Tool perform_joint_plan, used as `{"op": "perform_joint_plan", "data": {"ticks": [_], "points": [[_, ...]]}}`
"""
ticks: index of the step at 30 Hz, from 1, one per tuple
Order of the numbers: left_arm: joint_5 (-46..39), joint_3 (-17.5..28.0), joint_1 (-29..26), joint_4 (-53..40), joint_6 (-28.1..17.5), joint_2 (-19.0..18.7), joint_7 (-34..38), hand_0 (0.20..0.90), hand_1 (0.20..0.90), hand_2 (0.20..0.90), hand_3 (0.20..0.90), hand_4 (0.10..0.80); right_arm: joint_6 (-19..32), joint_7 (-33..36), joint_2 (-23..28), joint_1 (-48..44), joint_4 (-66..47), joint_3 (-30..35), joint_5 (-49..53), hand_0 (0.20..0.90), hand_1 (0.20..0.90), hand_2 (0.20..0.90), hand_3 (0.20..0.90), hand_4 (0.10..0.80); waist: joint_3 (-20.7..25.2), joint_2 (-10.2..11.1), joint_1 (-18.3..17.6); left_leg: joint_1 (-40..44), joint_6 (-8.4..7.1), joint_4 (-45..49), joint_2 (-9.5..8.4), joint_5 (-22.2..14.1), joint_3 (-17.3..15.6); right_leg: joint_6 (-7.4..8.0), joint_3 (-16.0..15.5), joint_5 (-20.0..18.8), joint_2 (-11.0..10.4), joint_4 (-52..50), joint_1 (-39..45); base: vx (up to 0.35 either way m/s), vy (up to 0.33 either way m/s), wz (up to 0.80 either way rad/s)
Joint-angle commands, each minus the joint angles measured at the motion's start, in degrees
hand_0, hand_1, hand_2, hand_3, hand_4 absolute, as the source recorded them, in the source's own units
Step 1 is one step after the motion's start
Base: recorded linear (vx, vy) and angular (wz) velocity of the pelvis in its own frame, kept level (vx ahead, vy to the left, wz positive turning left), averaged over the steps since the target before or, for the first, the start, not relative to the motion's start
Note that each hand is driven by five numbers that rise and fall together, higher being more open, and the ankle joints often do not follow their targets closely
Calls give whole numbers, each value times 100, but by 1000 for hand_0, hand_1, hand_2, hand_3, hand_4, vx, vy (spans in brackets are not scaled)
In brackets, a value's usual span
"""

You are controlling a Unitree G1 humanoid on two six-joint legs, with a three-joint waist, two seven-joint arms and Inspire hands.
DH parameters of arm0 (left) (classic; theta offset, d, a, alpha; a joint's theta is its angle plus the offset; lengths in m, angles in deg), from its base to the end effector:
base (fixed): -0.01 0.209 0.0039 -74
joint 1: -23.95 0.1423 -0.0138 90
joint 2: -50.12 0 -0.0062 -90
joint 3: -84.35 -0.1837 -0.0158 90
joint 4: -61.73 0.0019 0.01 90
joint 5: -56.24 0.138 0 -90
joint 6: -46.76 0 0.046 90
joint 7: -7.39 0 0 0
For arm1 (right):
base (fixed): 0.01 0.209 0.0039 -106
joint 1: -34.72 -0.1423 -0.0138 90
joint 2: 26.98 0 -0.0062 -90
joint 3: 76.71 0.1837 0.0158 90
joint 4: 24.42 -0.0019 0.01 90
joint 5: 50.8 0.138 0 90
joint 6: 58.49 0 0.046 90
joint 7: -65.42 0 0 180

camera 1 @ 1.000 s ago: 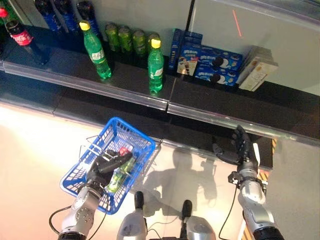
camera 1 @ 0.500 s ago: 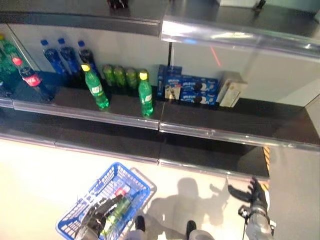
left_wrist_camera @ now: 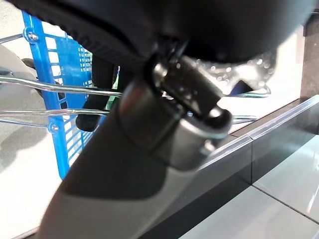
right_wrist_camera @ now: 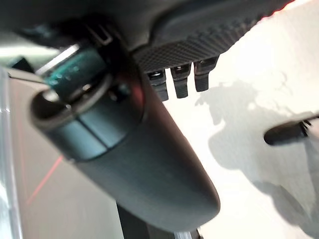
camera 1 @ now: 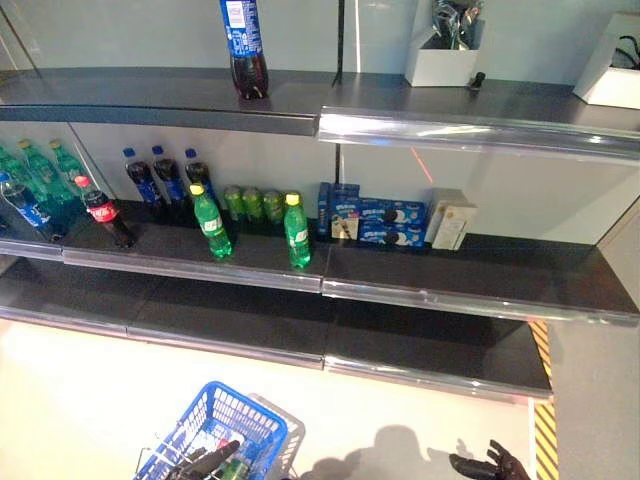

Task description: Pick up the drink and place into the basket.

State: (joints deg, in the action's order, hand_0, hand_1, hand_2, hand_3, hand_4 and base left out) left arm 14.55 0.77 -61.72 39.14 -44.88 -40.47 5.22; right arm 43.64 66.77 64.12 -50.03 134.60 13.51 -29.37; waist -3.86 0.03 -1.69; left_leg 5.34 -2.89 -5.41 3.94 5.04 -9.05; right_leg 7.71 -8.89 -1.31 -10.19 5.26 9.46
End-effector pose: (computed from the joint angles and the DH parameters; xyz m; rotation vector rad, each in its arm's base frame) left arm 0.0531 0.2608 -0.1068 -0.4477 1.0155 0.6746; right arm 0.0503 -0.2580 -0.1063 0.0076 1.0160 -0.4468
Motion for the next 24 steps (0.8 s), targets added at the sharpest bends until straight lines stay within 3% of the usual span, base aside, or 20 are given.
{"op": "perform_joint_plan", "data": {"ticks": [1,4,15,20,22,24], "points": [[212,-50,-588,-135,-500,-189,-671,300,300,300,200,100,-128,-425,253,-493,261,-26,285,900,900,900,900,800,-150,-161,258,400,-149,41,166,-659,206,257,-129,-175,-272,-44,-90,31,-18,3],[345,-144,-558,-26,-243,-113,-1161,300,300,300,200,100,-286,-686,169,-499,468,-38,274,900,900,900,900,800,-148,-153,298,377,-151,41,170,-642,231,253,-181,-172,-276,-64,-102,21,-10,2],[-87,-148,-574,47,-32,-134,-1200,300,300,300,200,100,-421,-891,221,-510,583,-126,-117,900,900,900,900,800,-189,-206,333,434,-110,41,197,-623,314,218,-198,54,-292,-421,-133,60,-12,1],[-568,-348,-818,-262,-106,-16,-1163,300,300,300,200,100,-271,-918,168,-574,306,-435,-70,900,900,900,900,800,-457,-270,454,8,-197,105,389,-296,534,-33,-427,410,-170,-1178,-603,-103,-71,15],[-513,-522,-1074,-292,-75,57,-1236,300,300,300,200,100,-238,-761,254,-719,281,-505,230,900,900,900,900,800,-668,-319,451,-307,-437,64,680,68,15,-89,-833,475,-163,-1298,-709,-309,37,61],[-182,-539,-1124,-268,-47,146,-1259,300,300,300,200,100,-342,-687,285,-713,214,-448,246,900,900,900,900,800,-792,-231,434,-446,-520,304,748,167,-496,-84,-1147,435,-258,-1311,-661,-97,129,124]]}}
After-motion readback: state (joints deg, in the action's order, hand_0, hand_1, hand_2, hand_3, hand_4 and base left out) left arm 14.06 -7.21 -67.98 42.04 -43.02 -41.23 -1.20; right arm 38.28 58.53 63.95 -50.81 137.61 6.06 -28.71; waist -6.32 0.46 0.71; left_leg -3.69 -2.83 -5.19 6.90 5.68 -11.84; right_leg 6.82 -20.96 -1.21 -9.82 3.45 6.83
